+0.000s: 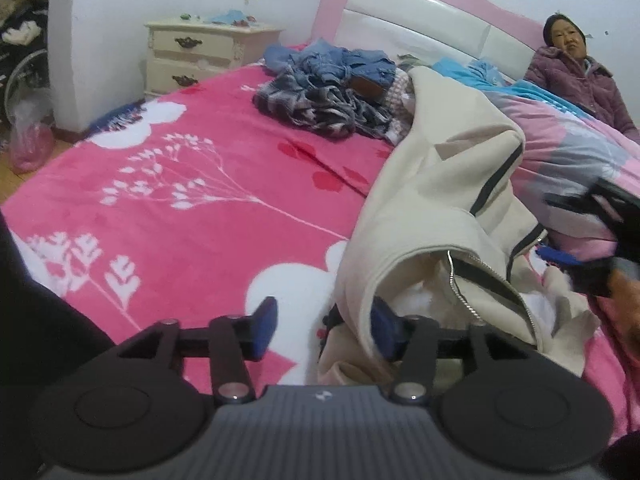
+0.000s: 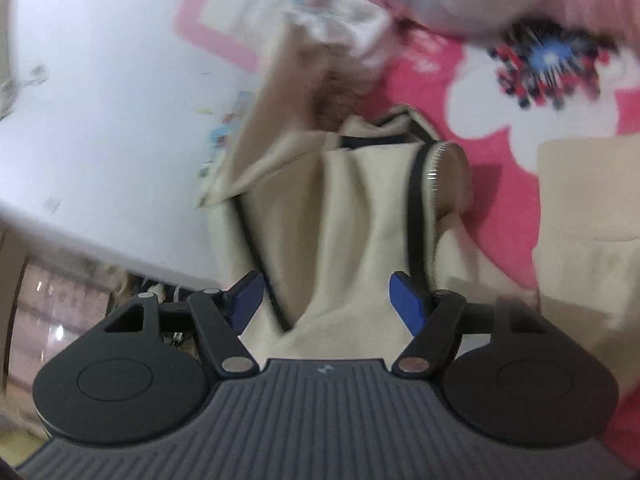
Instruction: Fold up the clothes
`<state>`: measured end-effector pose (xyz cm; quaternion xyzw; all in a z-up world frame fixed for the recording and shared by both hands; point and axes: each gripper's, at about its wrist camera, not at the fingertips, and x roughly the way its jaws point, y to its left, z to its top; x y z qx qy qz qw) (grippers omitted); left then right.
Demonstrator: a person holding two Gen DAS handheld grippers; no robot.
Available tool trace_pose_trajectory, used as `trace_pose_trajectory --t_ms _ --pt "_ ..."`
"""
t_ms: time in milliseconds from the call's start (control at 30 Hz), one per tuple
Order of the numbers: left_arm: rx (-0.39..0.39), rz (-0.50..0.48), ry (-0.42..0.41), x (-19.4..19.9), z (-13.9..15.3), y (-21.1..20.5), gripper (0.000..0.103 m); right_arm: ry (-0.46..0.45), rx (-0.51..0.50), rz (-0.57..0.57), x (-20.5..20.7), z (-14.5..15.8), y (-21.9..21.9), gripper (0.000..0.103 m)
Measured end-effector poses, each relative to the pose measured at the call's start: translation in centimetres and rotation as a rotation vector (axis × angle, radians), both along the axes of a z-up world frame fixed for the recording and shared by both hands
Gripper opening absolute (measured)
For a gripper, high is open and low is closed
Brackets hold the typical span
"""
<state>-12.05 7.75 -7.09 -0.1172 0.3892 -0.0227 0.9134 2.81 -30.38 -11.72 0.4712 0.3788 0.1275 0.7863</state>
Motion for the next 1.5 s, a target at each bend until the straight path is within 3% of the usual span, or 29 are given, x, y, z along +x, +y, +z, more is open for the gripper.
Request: trace_pose_trajectory --t_ms 100,233,300,567,667,733,800,833,933,1000,1133,1167,1200,1233,1267,1500 --pt "-0.017 -0.016 0.009 0.4 -0.9 0.1 0.064 0.095 -0.009 -0.057 2.6 -2.1 0.3 0.074" --pt "-0.054 -0.019 0.026 0.9 -2.0 0.5 0.066 0.183 0.009 -0.057 4.2 -4.6 1.2 0.079" --pt "-0.071 -0.021 0.031 1.2 -2.5 0.6 0.065 0.196 -0.03 -0.053 4.4 -4.9 1.7 0.079" --pt "-0.066 -0.07 0.02 1.1 -2.3 -0.2 0.067 0.188 -0.032 -0.093 4.2 -5.1 2.0 0.08" --pt "-0.064 -0.088 0.015 1.0 -2.2 -0.5 0.068 0.125 -0.018 -0.058 4.2 -3.7 2.0 0.077" --pt "-0.067 -0.094 0.014 1.1 -2.2 -0.7 0.067 0.048 -0.017 -0.038 3.1 -2.5 1.9 0.057" --pt "-0.094 -0.06 0.021 1.3 -2.5 -0.2 0.061 -0.031 -0.02 -0.031 1.7 -1.6 1.9 0.046" --pt "-0.107 -0.04 0.03 1.5 -2.7 0.0 0.058 -0.078 0.033 -0.021 1.2 -1.7 1.8 0.039" --pt "-0.142 -0.019 0.047 2.3 -2.9 0.4 0.052 -0.208 0.207 0.006 0.1 -2.0 1.2 0.038" --pt "-0.159 -0.037 0.077 3.0 -3.2 0.3 0.055 -0.227 0.281 0.028 0.7 -2.2 1.5 0.039" --pt "-0.178 -0.026 0.127 3.9 -4.0 -0.1 0.055 -0.116 0.206 0.026 2.6 -2.9 3.2 0.037" --pt "-0.177 -0.006 0.124 4.0 -4.1 0.1 0.046 -0.102 0.195 0.02 3.0 -3.0 3.6 0.034" --pt "-0.181 0.018 0.12 3.9 -4.2 0.3 0.029 -0.091 0.186 0.014 3.3 -3.0 3.9 0.018" --pt "-0.185 0.043 0.115 3.9 -4.2 0.6 0.024 -0.119 0.212 0.011 3.3 -2.5 4.0 0.01" --pt "-0.187 0.061 0.109 3.9 -4.2 0.8 0.019 -0.147 0.237 0.009 3.2 -1.9 4.0 0.009" --pt "-0.148 0.073 -0.005 4.0 -2.3 0.1 0.011 -0.438 0.407 0.08 1.0 6.5 2.6 0.006"
